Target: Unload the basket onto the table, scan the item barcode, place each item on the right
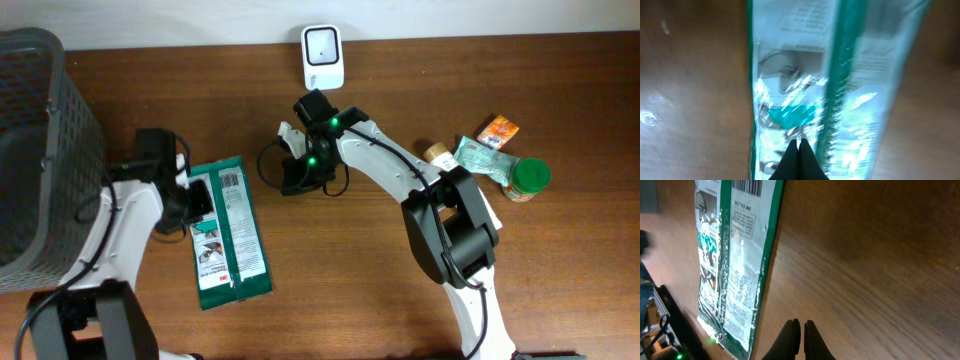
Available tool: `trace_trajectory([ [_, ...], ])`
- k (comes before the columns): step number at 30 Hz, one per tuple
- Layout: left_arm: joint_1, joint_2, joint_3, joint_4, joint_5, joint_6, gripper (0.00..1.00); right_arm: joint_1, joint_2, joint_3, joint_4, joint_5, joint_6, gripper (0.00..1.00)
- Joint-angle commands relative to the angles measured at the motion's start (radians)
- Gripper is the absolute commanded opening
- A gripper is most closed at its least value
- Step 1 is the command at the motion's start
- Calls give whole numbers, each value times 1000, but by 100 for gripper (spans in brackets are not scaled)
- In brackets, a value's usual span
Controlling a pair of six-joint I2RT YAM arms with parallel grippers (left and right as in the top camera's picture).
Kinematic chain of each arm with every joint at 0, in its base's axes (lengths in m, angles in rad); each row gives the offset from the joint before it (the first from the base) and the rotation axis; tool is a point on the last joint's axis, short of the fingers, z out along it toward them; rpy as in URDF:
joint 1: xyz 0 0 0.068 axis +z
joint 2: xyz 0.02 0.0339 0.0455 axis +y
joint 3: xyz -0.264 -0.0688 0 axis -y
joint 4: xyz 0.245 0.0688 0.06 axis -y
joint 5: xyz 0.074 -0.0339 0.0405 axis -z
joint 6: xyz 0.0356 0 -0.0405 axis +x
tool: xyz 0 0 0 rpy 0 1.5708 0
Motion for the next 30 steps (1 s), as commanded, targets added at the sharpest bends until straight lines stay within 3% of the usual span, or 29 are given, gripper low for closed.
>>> trace_trajectory([
  [1, 0, -6, -110, 80, -38, -61, 0, 2, -21, 14, 1, 3, -14, 5],
  [9, -8, 25, -211, 234, -80, -80, 0, -34, -21, 14, -18, 2, -14, 17],
  [17, -175, 117, -211, 462, 208, -69, 0, -47, -21, 2, -108, -10, -15, 20],
  [20, -175, 117, -211, 468, 212, -69, 0, -61, -20, -84, -72, -56, -14, 49],
  [22, -175, 120, -211, 468, 212, -69, 0, -77, -20, -136, -42, -70, 14, 51],
  [24, -175, 143, -214, 468, 212, -69, 0, -92, -20, -202, 19, -71, 83, 54],
  [29, -175, 196, -215, 476, 241, -76, 0, -39, -19, -444, 432, -286, 417, 50],
  [30, -175, 196, -215, 476, 241, -76, 0, -20, -19, -451, 514, -321, 418, 50],
])
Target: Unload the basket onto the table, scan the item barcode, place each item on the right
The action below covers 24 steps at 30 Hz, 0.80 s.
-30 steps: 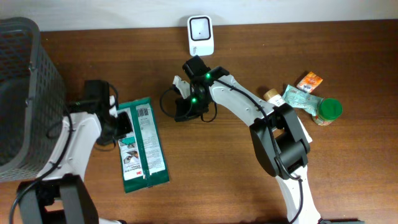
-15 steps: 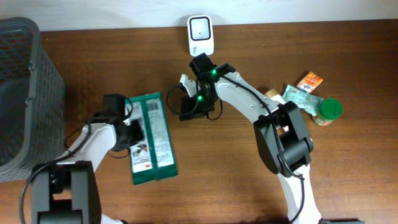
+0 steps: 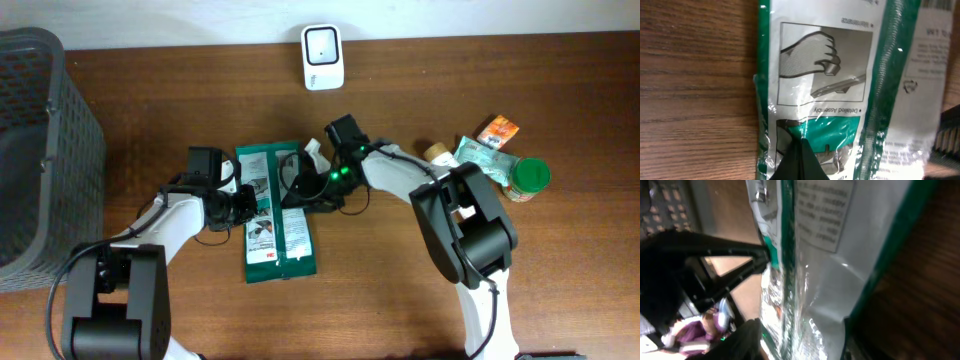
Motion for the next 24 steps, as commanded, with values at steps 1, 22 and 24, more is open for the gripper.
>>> trace_trajectory([
  [1, -7, 63, -29, -10, -8, -10, 0, 62, 35, -59, 159, -40, 108, 48],
  [22, 31, 36, -12, -53, -4, 13, 0, 21, -89, -63, 198, 27, -39, 4],
  [24, 70, -26, 8, -86, -4, 66, 0, -38, -132, -63, 143, 28, -93, 4],
])
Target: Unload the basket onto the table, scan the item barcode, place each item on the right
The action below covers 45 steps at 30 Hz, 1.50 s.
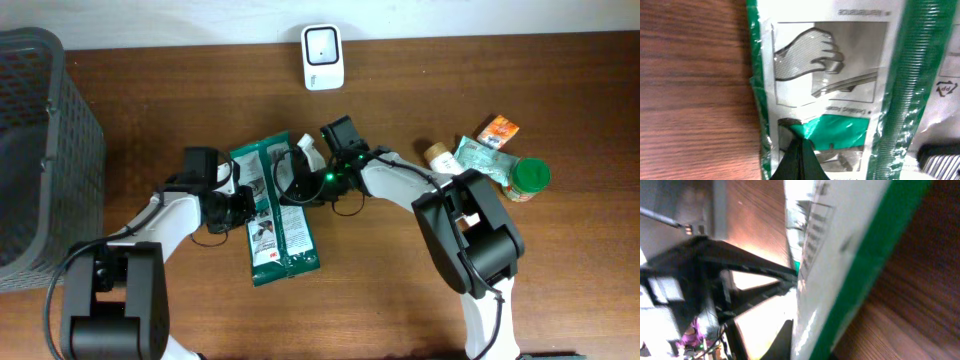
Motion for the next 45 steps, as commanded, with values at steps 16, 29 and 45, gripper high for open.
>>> trace_trajectory([
  [16, 245, -283, 43, -55, -133, 104, 99, -290, -649, 0, -407, -391, -578, 4],
  [29, 245, -283, 43, -54, -132, 103, 99, -130, -300, 0, 624, 1294, -1165, 4],
  [45, 245, -283, 43, -54, -132, 103, 99, -26, 70, 0, 1098, 1472, -1594, 4],
])
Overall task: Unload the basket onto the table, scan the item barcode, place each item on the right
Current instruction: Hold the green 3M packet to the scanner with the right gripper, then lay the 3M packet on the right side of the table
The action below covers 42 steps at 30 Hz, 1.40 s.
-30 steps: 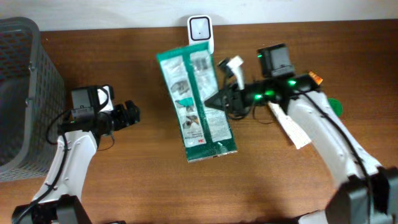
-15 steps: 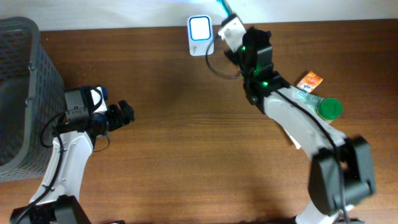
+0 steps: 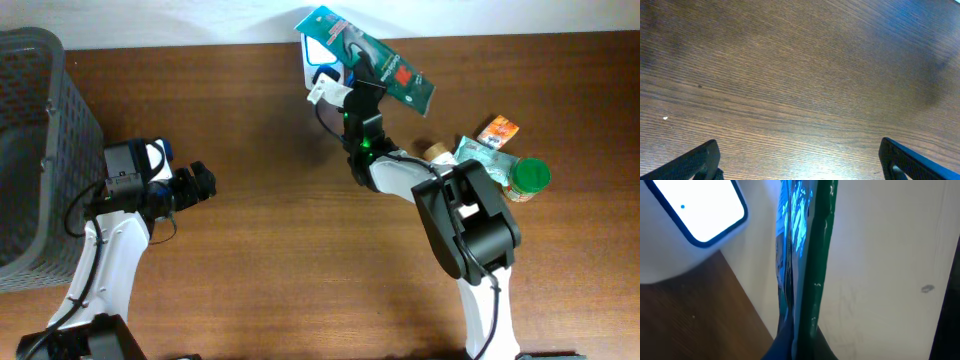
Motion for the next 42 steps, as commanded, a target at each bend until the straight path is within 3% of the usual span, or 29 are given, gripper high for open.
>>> trace_trajectory([
  [1, 3, -10, 9, 1, 1, 2, 99, 23, -13, 5, 13, 21, 86, 4],
  [3, 3, -10, 9, 1, 1, 2, 99, 23, -57, 5, -12, 19, 124, 4],
  [7, 3, -10, 9, 1, 1, 2, 99, 22, -213, 5, -242, -29, 378, 4],
  [15, 3, -10, 9, 1, 1, 2, 99, -95, -814, 5, -1139, -549, 1267, 4],
  [17, 3, -10, 9, 1, 1, 2, 99, -193, -903, 5, -1365, -694, 1349, 4],
  [21, 3, -10, 9, 1, 1, 2, 99, -444, -907, -6, -1686, -879, 1292, 4],
  [26, 3, -10, 9, 1, 1, 2, 99, -700, -566, -42, -1732, -988, 1201, 5],
  [27, 3, -10, 9, 1, 1, 2, 99, -726, -501, -42, -1730, -988, 1197, 22],
  [30, 3, -10, 9, 1, 1, 2, 99, -790, -505, -13, -1757, -1003, 1198, 56],
  [33, 3, -10, 9, 1, 1, 2, 99, -787, -584, 107, -1868, -1018, 1183, 65],
  [35, 3, -10, 9, 1, 1, 2, 99, -709, -687, 220, -1993, -1157, 1062, 72],
  [38, 3, -10, 9, 1, 1, 2, 99, -628, -859, 326, -2109, -1155, 1063, 75],
  [39, 3, -10, 9, 1, 1, 2, 99, -618, -980, 332, -2140, -1155, 1063, 98],
  [42, 3, -10, 9, 1, 1, 2, 99, -618, -1148, 332, -2142, -1125, 1063, 98],
])
